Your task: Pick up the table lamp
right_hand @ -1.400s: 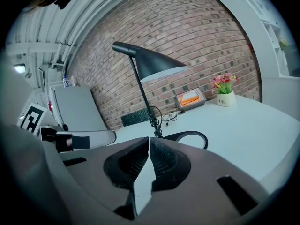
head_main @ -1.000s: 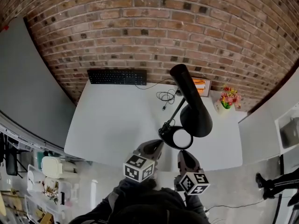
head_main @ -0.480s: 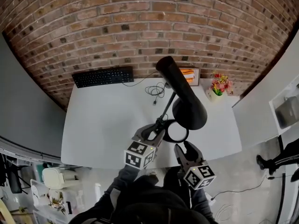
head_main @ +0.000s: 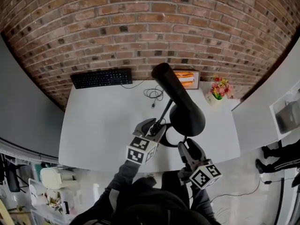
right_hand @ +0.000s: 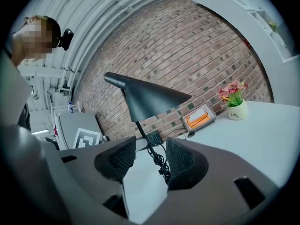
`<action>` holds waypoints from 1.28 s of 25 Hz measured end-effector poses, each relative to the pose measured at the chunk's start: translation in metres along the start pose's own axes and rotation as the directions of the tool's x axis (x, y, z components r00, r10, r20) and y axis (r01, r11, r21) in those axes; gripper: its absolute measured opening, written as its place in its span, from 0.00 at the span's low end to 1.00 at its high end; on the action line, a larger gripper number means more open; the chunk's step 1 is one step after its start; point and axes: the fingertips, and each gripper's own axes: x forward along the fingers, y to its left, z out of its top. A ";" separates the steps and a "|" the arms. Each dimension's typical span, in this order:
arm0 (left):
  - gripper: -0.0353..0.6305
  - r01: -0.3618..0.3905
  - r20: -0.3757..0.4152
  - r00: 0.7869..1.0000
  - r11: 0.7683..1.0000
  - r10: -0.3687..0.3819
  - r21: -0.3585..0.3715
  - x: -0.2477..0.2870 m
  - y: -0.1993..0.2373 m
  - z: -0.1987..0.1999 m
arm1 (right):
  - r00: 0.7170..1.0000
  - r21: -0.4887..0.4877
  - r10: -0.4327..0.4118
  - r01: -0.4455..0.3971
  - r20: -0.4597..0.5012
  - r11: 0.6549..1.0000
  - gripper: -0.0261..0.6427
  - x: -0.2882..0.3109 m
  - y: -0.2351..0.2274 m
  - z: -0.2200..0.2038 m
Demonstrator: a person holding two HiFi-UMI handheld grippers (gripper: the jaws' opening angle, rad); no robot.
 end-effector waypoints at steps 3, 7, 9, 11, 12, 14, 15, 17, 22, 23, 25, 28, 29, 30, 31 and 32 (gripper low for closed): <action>0.32 0.001 -0.002 1.000 1.000 -0.001 0.017 0.008 0.002 0.004 | 1.000 0.027 0.014 -0.015 0.027 1.000 0.28 0.002 -0.001 0.010; 0.33 0.006 -0.004 1.000 1.000 -0.006 0.015 0.020 0.003 0.006 | 0.997 0.057 0.054 -0.057 0.047 0.997 0.28 0.008 -0.001 0.017; 0.33 0.014 -0.007 1.000 1.000 -0.014 0.015 0.024 0.001 0.006 | 0.995 0.071 0.077 -0.081 0.056 0.994 0.28 0.010 0.002 0.020; 0.33 0.014 -0.009 1.000 1.000 -0.014 0.019 0.026 -0.001 0.006 | 0.993 0.079 0.101 -0.106 0.064 0.991 0.28 0.012 0.006 0.024; 0.32 0.012 -0.007 1.000 1.000 -0.012 0.021 0.028 -0.001 0.007 | 0.992 0.082 0.112 -0.117 0.066 0.990 0.28 0.013 0.007 0.026; 0.32 0.009 0.000 1.000 1.000 -0.009 0.020 0.030 -0.002 0.008 | 0.989 0.093 0.129 -0.136 0.075 0.986 0.28 0.014 0.008 0.031; 0.32 0.010 0.003 1.000 1.000 -0.011 0.018 0.031 -0.003 0.009 | 0.987 0.105 0.137 -0.146 0.084 0.984 0.28 0.015 0.008 0.034; 0.32 0.015 0.010 1.000 1.000 -0.015 0.011 0.032 -0.004 0.011 | 0.983 0.139 0.152 -0.164 0.099 0.977 0.28 0.014 0.008 0.038; 0.23 -0.030 0.033 0.999 0.999 0.030 0.016 0.032 0.001 0.016 | 0.986 0.140 0.141 -0.153 0.092 0.978 0.28 0.015 0.007 0.038; 0.19 -0.043 0.037 0.998 0.999 0.043 0.013 0.032 0.004 0.017 | 0.987 0.140 0.133 -0.145 0.092 0.979 0.28 0.015 0.006 0.038; 0.14 -0.053 0.040 0.998 0.998 0.053 0.016 0.032 0.006 0.018 | 0.986 0.150 0.134 -0.147 0.098 0.978 0.28 0.016 0.004 0.039; 0.12 -0.057 0.036 0.998 0.997 0.055 0.045 0.032 0.006 0.017 | 0.982 0.164 0.155 -0.171 0.103 0.972 0.25 0.016 0.005 0.038; 0.12 -0.061 0.033 0.998 0.997 0.059 0.057 0.033 0.006 0.017 | 0.982 0.164 0.159 -0.175 0.103 0.971 0.25 0.016 0.005 0.038; 0.12 -0.066 0.030 0.998 0.995 0.064 0.070 0.033 0.006 0.017 | 0.981 0.165 0.162 -0.178 0.103 0.970 0.25 0.017 0.005 0.038; 0.11 -0.071 0.026 0.997 0.994 0.069 0.081 0.033 0.006 0.017 | 0.981 0.166 0.165 -0.181 0.103 0.969 0.24 0.017 0.006 0.038; 0.11 -0.074 0.023 0.997 0.993 0.073 0.089 0.033 0.007 0.018 | 0.980 0.166 0.168 -0.183 0.102 0.969 0.24 0.018 0.006 0.038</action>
